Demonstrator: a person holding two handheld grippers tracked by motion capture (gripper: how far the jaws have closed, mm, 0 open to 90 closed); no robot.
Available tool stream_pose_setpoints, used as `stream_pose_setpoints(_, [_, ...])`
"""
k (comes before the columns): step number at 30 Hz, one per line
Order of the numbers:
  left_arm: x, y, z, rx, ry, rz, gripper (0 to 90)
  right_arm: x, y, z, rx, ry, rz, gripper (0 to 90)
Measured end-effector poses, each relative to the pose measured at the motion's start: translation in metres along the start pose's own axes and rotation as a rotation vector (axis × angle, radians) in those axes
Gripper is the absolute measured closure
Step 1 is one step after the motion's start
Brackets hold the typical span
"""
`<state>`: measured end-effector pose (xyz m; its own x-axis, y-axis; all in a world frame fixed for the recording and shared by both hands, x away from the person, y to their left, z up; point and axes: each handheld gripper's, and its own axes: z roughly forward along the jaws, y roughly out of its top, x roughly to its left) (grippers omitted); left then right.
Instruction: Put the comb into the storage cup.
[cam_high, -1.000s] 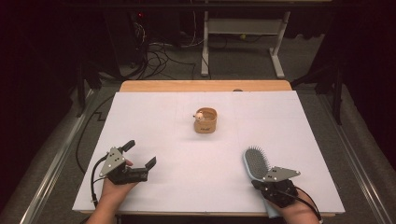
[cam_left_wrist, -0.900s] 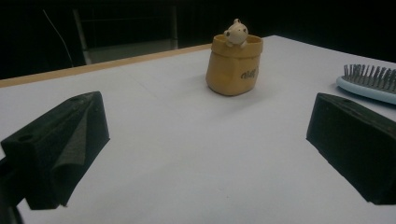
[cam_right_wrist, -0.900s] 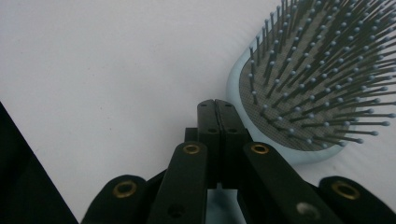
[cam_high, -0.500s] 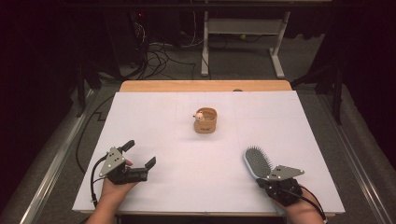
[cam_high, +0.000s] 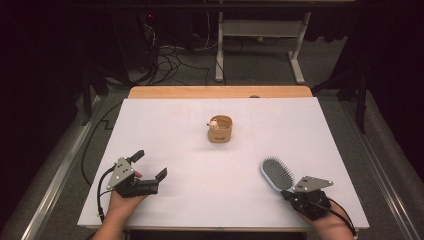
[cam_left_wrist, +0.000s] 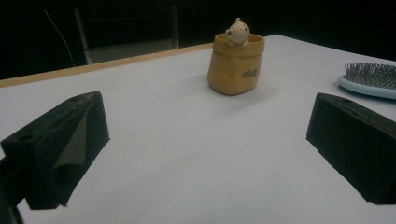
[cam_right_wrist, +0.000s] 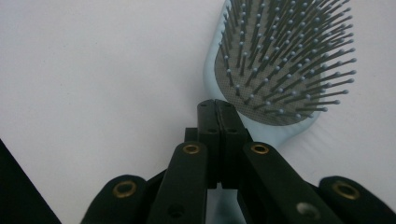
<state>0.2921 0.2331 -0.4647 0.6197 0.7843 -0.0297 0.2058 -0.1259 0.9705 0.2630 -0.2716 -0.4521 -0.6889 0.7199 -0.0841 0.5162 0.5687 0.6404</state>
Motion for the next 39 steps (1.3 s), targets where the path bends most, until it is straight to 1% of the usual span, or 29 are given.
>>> stream_pose_setpoints(3, [0.0, 0.0, 0.0, 0.002, 0.0, 0.001, 0.3, -0.001, 0.0, -0.001, 0.0, -0.002, 0.004, 90.0])
stream_pose_setpoints(5, [0.0, 0.0, 0.0, 0.004, 0.0, 0.003, 0.4, 0.0, 0.0, -0.001, -0.005, 0.003, 0.005, 90.0])
stream_pose_setpoints(6, [0.0, 0.0, 0.0, 0.004, 0.0, 0.003, 0.3, 0.0, 0.001, -0.002, -0.017, 0.013, 0.005, 90.0])
stream_pose_setpoints(9, [0.0, 0.0, 0.001, 0.004, 0.0, 0.005, 0.3, 0.0, 0.002, -0.006, -0.077, 0.037, 0.019, 90.0])
stream_pose_setpoints(10, [0.0, 0.0, 0.001, 0.005, 0.0, 0.005, 0.3, 0.0, 0.002, -0.007, -0.11, 0.051, 0.03, 90.0])
stream_pose_setpoints(13, [0.0, 0.0, 0.001, 0.009, -0.001, 0.006, 0.3, -0.003, 0.002, -0.012, -0.198, 0.071, 0.07, 90.0])
stream_pose_setpoints(14, [0.0, 0.0, 0.001, 0.01, -0.002, 0.007, 0.4, -0.004, 0.001, -0.014, -0.234, 0.066, 0.08, 90.0])
stream_pose_setpoints(15, [-0.001, 0.0, 0.001, 0.01, -0.002, 0.008, 0.5, -0.005, 0.001, -0.016, -0.257, 0.065, 0.092, 90.0])
stream_pose_setpoints(17, [-0.001, 0.0, 0.001, 0.011, -0.003, 0.009, 0.5, -0.008, -0.001, -0.019, -0.318, 0.045, 0.127, 90.0])
stream_pose_setpoints(18, [-0.001, 0.0, 0.001, 0.011, -0.003, 0.009, 0.5, -0.01, -0.002, -0.021, -0.337, 0.042, 0.143, 90.0])
stream_pose_setpoints(20, [-0.001, 0.0, 0.001, 0.011, -0.003, 0.01, 0.5, -0.012, -0.004, -0.023, -0.373, 0.017, 0.163, 89.8])
stream_pose_setpoints(22, [-0.001, 0.0, 0.001, 0.011, -0.005, 0.009, 0.5, -0.014, -0.005, -0.024, -0.392, -0.003, 0.183, 88.8])
stream_pose_setpoints(24, [-0.001, 0.0, 0.001, 0.012, -0.007, 0.008, 0.6, -0.016, -0.007, -0.025, -0.408, -0.015, 0.198, 85.6])
stream_pose_setpoints(26, [-0.001, 0.0, 0.001, 0.014, -0.006, 0.007, 0.6, -0.017, -0.008, -0.026, -0.415, -0.033, 0.215, 80.6])
stream_pose_setpoints(28, [-0.001, 0.0, 0.001, 0.013, -0.007, 0.008, 0.6, -0.018, -0.008, -0.026, -0.414, -0.04, 0.226, 75.1])
stream_pose_setpoints(29, [-0.001, 0.0, 0.001, 0.014, -0.007, 0.009, 0.6, -0.02, -0.01, -0.026, -0.414, -0.057, 0.244, 69.0])
stream_pose_setpoints(30, [-0.001, 0.0, 0.001, 0.013, -0.005, 0.011, 0.6, -0.02, -0.01, -0.026, -0.414, -0.057, 0.244, 69.0])
stream_pose_setpoints(32, [-0.001, 0.0, 0.001, 0.015, 0.003, 0.015, 0.5, -0.023, -0.01, -0.026, -0.415, -0.051, 0.263, 63.8])
stream_pose_setpoints(39, [-0.001, -0.001, 0.002, 0.021, 0.002, 0.016, 0.6, -0.027, -0.012, -0.024, -0.408, -0.092, 0.277, 36.5])
